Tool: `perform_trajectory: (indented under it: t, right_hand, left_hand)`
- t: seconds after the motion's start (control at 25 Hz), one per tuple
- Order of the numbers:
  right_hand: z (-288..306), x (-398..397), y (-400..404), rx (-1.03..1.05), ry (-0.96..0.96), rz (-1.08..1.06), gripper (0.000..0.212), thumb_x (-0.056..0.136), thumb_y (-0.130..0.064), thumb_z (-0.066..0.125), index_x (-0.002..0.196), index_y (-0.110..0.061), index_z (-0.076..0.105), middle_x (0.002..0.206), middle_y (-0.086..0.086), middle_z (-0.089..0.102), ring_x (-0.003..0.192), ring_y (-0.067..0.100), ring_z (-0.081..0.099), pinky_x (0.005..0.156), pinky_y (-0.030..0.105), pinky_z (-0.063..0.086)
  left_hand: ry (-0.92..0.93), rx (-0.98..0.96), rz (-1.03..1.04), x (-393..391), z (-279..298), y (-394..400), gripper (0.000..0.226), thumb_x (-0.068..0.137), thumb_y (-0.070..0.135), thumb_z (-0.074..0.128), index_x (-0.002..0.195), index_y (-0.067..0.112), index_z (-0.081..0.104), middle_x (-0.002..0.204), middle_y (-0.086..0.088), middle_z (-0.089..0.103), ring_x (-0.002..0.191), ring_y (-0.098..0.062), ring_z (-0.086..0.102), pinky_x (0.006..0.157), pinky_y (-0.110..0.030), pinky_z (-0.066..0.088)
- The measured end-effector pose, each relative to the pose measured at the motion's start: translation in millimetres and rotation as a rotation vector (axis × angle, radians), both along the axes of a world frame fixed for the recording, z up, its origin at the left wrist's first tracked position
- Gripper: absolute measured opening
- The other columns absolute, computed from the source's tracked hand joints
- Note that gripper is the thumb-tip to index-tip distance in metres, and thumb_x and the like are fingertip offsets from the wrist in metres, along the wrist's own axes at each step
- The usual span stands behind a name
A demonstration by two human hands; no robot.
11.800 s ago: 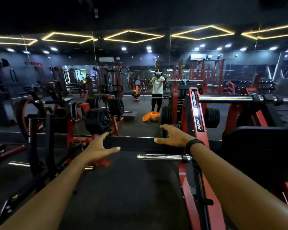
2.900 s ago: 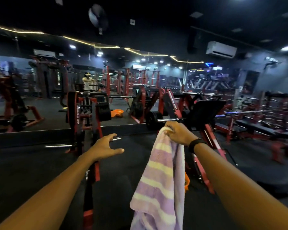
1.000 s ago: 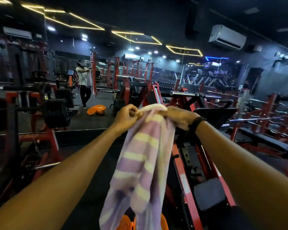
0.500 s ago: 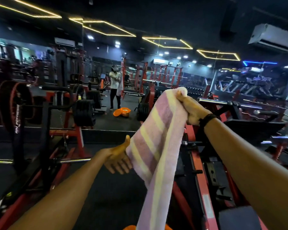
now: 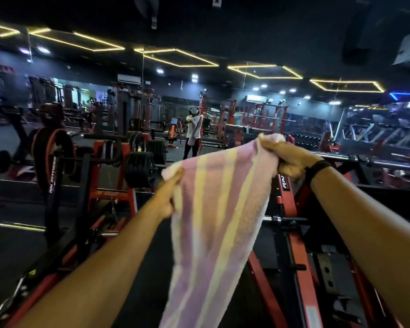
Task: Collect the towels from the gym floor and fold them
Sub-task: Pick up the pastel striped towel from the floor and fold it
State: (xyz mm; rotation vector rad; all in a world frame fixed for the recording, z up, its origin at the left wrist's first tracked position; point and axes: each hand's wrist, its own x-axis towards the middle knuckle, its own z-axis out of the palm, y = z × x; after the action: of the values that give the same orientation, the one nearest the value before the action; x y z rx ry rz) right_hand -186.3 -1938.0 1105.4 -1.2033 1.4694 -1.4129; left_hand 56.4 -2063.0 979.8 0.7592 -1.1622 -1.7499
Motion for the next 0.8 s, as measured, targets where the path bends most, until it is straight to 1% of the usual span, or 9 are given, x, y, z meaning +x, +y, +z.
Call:
perform_trajectory:
  t: [0.04, 0.16, 0.28, 0.32, 0.4, 0.48, 0.56, 0.68, 0.8]
  right_hand:
    - [-3, -11, 7, 0.059, 0.076, 0.036, 0.025, 0.084, -0.021, 0.068, 0.102, -0.005, 0.060, 0.088, 0.009, 0.071, 0.071, 0.016, 0.071, 0.061, 0.027, 0.059]
    - [-10, -40, 15, 0.097, 0.165, 0.006, 0.088, 0.038, -0.029, 0.095, 0.113, 0.000, 0.060, 0.095, 0.012, 0.073, 0.076, 0.019, 0.072, 0.061, 0.030, 0.059]
    - [-21, -45, 18, 0.068, 0.135, 0.090, 0.073, 0.060, -0.028, 0.086, 0.123, -0.003, 0.057, 0.108, 0.011, 0.068, 0.093, 0.023, 0.068, 0.070, 0.036, 0.058]
    - [-28, -48, 17, 0.056, 0.136, 0.093, 0.078, 0.057, -0.029, 0.088, 0.124, -0.004, 0.058, 0.114, 0.013, 0.066, 0.100, 0.025, 0.066, 0.073, 0.036, 0.058]
    - [-37, -54, 15, -0.041, 0.071, 0.036, 0.096, 0.039, -0.041, 0.095, 0.120, -0.005, 0.060, 0.116, 0.013, 0.065, 0.105, 0.029, 0.063, 0.078, 0.040, 0.058]
    - [-43, -51, 15, -0.048, 0.055, 0.106, 0.079, 0.055, -0.034, 0.089, 0.123, -0.010, 0.058, 0.116, 0.011, 0.065, 0.107, 0.029, 0.063, 0.085, 0.048, 0.056]
    - [-47, -44, 13, -0.003, 0.131, 0.173, 0.051, 0.074, -0.014, 0.073, 0.122, -0.010, 0.058, 0.113, 0.011, 0.066, 0.106, 0.028, 0.063, 0.085, 0.046, 0.056]
    - [-51, -44, 7, -0.150, 0.051, -0.010, 0.019, 0.089, -0.005, 0.059, 0.108, -0.005, 0.062, 0.092, 0.004, 0.071, 0.093, 0.025, 0.063, 0.077, 0.036, 0.059]
    - [-52, -42, 1, -0.185, -0.024, -0.111, 0.025, 0.097, -0.010, 0.049, 0.120, -0.005, 0.058, 0.096, 0.003, 0.065, 0.087, 0.018, 0.060, 0.073, 0.032, 0.058]
  left_hand:
    - [-0.026, 0.013, 0.118, -1, 13, -7, 0.032, 0.085, 0.041, 0.066, 0.103, 0.015, 0.064, 0.112, -0.009, 0.066, 0.094, -0.022, 0.061, 0.084, -0.033, 0.049]
    - [-0.077, -0.008, 0.193, 3, 49, -20, 0.046, 0.077, 0.045, 0.072, 0.109, 0.012, 0.066, 0.106, -0.007, 0.068, 0.102, -0.023, 0.063, 0.090, -0.034, 0.049]
    - [-0.125, -0.089, 0.093, 5, 71, -17, 0.026, 0.085, 0.031, 0.069, 0.100, 0.011, 0.064, 0.084, -0.004, 0.071, 0.070, -0.016, 0.069, 0.068, -0.029, 0.056]
    - [-0.170, -0.149, 0.129, 5, 76, -14, 0.023, 0.088, 0.022, 0.067, 0.105, 0.010, 0.060, 0.087, -0.006, 0.070, 0.065, -0.015, 0.067, 0.063, -0.029, 0.056]
    - [-0.253, -0.259, 0.295, 3, 76, -14, 0.023, 0.090, 0.016, 0.063, 0.110, 0.009, 0.054, 0.104, -0.012, 0.066, 0.076, -0.019, 0.064, 0.073, -0.034, 0.054]
    - [-0.286, -0.312, 0.298, 6, 76, -11, 0.018, 0.090, 0.017, 0.063, 0.106, 0.012, 0.055, 0.111, -0.012, 0.064, 0.086, -0.021, 0.061, 0.082, -0.035, 0.051]
    - [-0.421, -0.375, 0.127, 12, 72, -10, 0.021, 0.088, 0.013, 0.066, 0.106, 0.014, 0.055, 0.110, -0.007, 0.063, 0.092, -0.017, 0.061, 0.085, -0.033, 0.050]
    - [-0.575, -0.475, 0.234, 24, 68, -19, 0.031, 0.088, 0.016, 0.067, 0.114, 0.003, 0.056, 0.114, -0.007, 0.063, 0.100, -0.021, 0.059, 0.086, -0.033, 0.049]
    - [-0.520, -0.455, 0.332, 35, 70, -23, 0.028, 0.087, 0.021, 0.068, 0.109, 0.005, 0.063, 0.102, -0.006, 0.064, 0.089, -0.018, 0.060, 0.076, -0.028, 0.046]
